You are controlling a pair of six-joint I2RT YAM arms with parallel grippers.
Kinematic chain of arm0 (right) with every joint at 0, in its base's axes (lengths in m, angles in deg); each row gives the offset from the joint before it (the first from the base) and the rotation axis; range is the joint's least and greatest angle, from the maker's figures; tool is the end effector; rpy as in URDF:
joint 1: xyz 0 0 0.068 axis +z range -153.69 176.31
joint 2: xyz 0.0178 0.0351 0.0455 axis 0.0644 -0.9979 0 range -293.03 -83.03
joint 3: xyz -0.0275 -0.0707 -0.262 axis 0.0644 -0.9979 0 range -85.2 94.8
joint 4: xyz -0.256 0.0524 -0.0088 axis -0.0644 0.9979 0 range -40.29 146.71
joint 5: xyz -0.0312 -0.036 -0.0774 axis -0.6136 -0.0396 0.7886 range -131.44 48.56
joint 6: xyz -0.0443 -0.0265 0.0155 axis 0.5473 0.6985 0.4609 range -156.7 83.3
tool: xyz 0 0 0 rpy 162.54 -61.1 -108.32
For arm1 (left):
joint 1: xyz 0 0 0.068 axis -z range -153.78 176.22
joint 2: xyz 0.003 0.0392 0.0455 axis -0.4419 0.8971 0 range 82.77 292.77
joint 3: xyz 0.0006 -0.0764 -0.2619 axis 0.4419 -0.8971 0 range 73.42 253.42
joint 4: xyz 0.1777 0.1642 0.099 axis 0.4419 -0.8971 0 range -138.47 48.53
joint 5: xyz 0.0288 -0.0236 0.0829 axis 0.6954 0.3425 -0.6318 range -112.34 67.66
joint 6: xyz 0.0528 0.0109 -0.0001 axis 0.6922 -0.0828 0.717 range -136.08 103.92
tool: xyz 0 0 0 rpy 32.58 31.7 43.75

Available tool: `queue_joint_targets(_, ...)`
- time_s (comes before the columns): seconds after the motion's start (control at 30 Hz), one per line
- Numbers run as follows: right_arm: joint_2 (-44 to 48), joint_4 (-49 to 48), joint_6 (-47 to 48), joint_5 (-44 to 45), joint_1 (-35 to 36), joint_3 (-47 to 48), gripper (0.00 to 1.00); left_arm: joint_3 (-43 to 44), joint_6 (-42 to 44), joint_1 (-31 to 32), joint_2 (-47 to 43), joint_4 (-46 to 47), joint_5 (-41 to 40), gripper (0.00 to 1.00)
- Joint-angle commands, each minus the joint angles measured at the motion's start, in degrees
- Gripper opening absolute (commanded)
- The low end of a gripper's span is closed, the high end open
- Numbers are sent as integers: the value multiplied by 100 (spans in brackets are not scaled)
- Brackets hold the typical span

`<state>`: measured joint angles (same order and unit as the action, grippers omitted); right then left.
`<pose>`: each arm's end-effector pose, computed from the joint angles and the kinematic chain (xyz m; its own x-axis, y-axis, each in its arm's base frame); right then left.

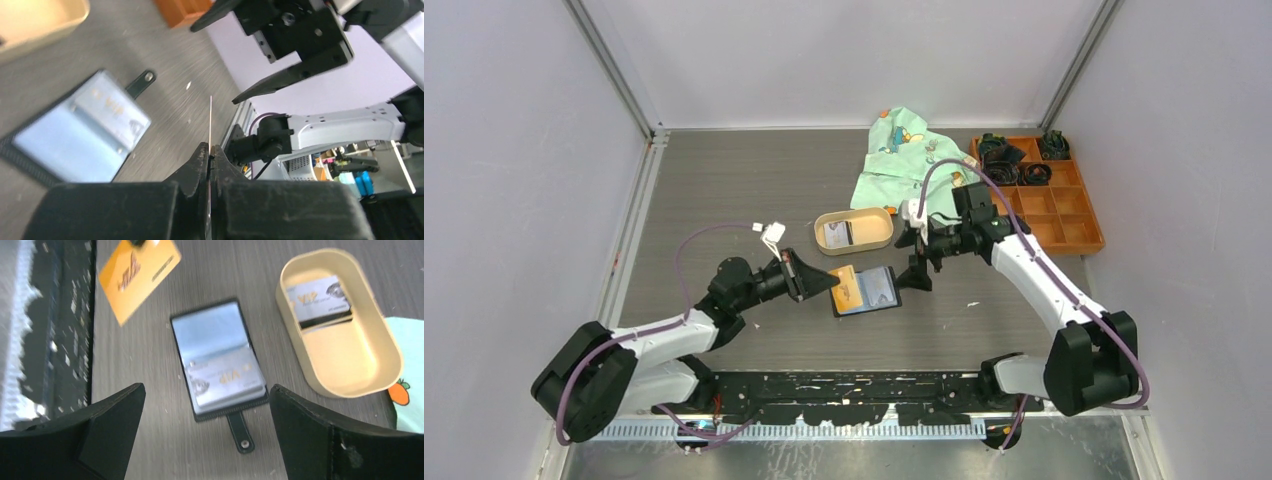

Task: Put the credit cards into the card holder
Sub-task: Insert the credit card into the card holder.

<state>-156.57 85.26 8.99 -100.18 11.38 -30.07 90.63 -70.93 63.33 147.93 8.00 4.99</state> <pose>0.2345 0.0946 0.2714 -0.1013 -0.4118 -0.9056 -0.9922 0.1082 0.0618 0.1682 -0.1478 0.2141 -0.7254 -0.3620 -0.5855 0.5366 0.2354 -0.8103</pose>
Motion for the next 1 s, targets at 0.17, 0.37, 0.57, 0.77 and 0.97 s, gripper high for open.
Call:
queue_joint_targets(0.17, 29, 478, 3194, 1415, 239, -855, 99, -175, -785, -10, 1068, 385, -466, 0)
queue_joint_targets(0.37, -387, -1, 3028, 2061, 676, -991, 98, -160, -971, -31, 2252, 1691, -633, 0)
queue_joint_targets(0.57, -914, -36, 3047, 2655, 907, -887, 89, -133, -1288, -174, 3452, 2885, -734, 0)
queue_joint_targets(0.77, -1303, -227, 2876, 3046, 1133, -821, 85, 86, -1465, -252, 4010, 3253, -571, 0)
queue_joint_targets(0.97, -1516, -319, 2684, 3196, 1220, -757, 81, 154, -1518, -323, 4002, 3255, -455, 0)
